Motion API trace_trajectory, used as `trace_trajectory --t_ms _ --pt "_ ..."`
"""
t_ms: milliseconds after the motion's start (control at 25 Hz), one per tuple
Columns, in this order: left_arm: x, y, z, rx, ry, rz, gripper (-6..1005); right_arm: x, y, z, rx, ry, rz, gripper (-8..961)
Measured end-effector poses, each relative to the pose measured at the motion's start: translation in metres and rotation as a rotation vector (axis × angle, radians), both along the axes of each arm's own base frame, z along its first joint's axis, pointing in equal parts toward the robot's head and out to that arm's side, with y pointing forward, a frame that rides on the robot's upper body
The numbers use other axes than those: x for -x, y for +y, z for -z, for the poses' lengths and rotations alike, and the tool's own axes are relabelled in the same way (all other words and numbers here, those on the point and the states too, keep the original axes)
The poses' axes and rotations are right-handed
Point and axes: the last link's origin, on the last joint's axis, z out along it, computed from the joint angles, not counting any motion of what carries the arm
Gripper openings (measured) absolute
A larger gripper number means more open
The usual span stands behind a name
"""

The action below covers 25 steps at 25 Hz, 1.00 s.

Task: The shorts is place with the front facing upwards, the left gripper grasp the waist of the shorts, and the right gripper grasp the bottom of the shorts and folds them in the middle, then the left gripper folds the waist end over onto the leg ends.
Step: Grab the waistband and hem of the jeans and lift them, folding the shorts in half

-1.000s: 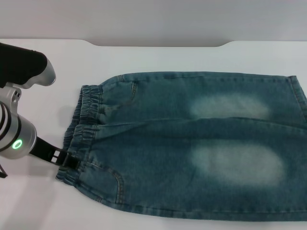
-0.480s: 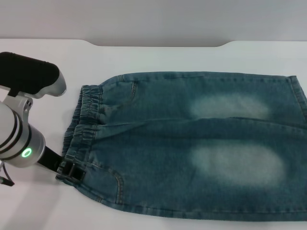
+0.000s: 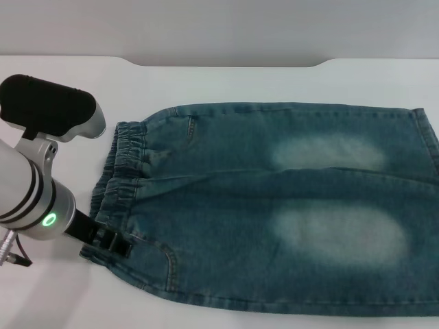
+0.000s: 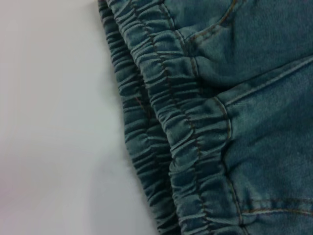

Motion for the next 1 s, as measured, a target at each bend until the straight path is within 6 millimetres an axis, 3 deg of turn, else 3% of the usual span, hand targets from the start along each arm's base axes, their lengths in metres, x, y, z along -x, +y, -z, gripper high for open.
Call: trace_trajectory --t_ms 280,520,720,1000 --pt "0.0035 0.0001 0.0012 -0.003 -0.004 -0.017 785 -0.0017 -0.0022 -0.0009 -0.001 0.000 0.007 721" --pt "0.0050 0.0006 0.0014 -0.002 0.004 -0.022 649 -0.0017 -0.0029 -0.0014 -0.002 0.001 0.007 711" --pt "0.0033 0.0018 -0.0027 -0.022 0.003 -0.016 482 -0.0009 -0.0031 -0.0004 0.004 0.008 0.003 703" --pt "0.0054 0.0014 -0.0013 -0.015 0.009 -0.022 174 -0.0007 -0.0034 0.0003 0.012 0.009 0.005 692"
